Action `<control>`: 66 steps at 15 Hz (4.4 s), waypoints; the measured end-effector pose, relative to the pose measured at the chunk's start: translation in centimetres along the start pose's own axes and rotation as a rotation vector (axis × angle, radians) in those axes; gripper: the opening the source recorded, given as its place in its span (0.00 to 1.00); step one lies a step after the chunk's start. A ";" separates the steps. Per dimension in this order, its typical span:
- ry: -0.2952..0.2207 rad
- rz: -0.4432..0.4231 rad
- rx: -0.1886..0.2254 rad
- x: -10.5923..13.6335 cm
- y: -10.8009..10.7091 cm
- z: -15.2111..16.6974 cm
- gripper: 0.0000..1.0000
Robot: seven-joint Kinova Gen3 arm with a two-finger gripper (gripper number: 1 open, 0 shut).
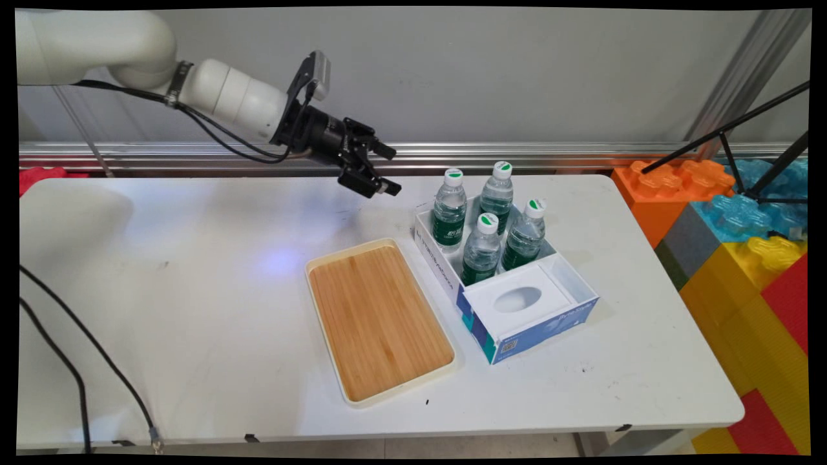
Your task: Pick up the green bottle from the white box, then place the picked object on the tray
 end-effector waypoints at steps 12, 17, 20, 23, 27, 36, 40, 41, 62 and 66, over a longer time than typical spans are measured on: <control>0.058 0.041 -0.119 -1.8 -1.8 7.2 1.00; 0.065 0.044 -0.116 -2.3 -2.3 10.1 1.00; 0.068 0.046 -0.117 -2.6 -2.5 11.5 1.00; 0.072 0.047 -0.116 -2.6 -2.5 12.4 1.00; 0.077 0.051 -0.114 -2.5 -2.4 13.4 1.00; 0.092 0.047 -0.110 -1.9 -1.6 12.7 0.00; 0.130 0.018 -0.091 -0.2 -1.3 9.2 0.00; 0.139 0.010 -0.086 0.4 -1.1 8.0 0.00; 0.119 0.044 -0.297 -2.4 12.2 -5.5 0.00; 0.101 0.057 -0.329 -4.3 13.5 -4.3 0.00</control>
